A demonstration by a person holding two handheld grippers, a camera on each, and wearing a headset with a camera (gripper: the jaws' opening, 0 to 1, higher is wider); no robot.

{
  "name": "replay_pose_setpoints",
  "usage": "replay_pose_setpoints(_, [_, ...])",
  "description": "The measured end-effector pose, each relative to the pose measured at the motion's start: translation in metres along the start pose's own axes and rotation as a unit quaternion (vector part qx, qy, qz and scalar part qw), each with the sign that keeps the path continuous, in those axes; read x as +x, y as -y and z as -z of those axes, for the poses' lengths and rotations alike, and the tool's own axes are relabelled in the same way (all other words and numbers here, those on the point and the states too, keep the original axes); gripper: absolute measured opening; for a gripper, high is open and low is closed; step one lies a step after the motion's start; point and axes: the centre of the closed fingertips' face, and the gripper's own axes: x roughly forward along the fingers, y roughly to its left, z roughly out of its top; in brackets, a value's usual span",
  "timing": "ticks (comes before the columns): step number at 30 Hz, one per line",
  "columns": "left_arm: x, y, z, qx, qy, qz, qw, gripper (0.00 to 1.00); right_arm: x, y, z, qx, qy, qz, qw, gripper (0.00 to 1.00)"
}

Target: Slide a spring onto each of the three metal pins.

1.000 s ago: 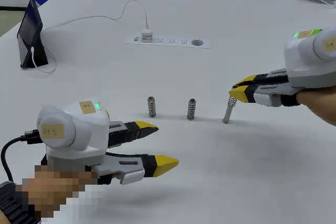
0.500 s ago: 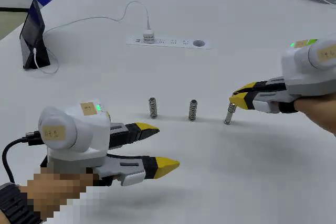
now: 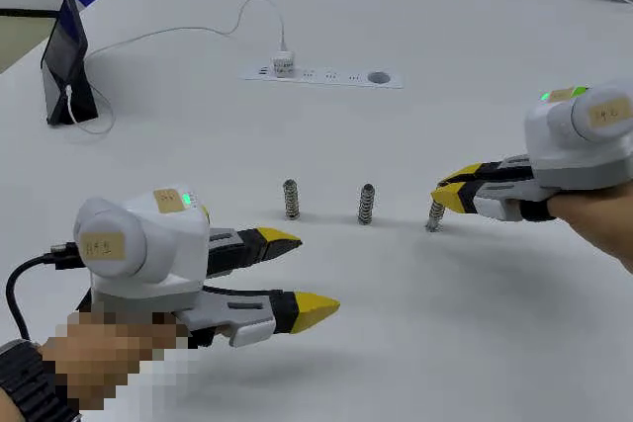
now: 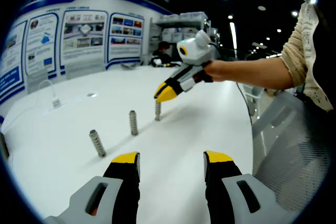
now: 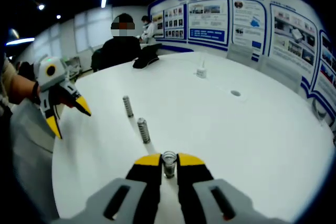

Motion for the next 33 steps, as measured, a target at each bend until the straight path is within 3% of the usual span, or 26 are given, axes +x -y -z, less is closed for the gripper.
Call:
replay_pose_setpoints(17, [-0.001, 0.0, -0.001, -0.004, 0.005, -0.002, 1.0, 0.49, 0.008, -0.003, 0.015, 0.002, -0.019, -0.001, 0.9998, 0.12])
replay_pose_setpoints(33, [-0.002, -0.002, -0.004, -0.01, 0.014, -0.004, 0.9998, 0.5, 0.005, -0.003, 0.024, 0.008, -0.032, 0.003, 0.9995, 0.15])
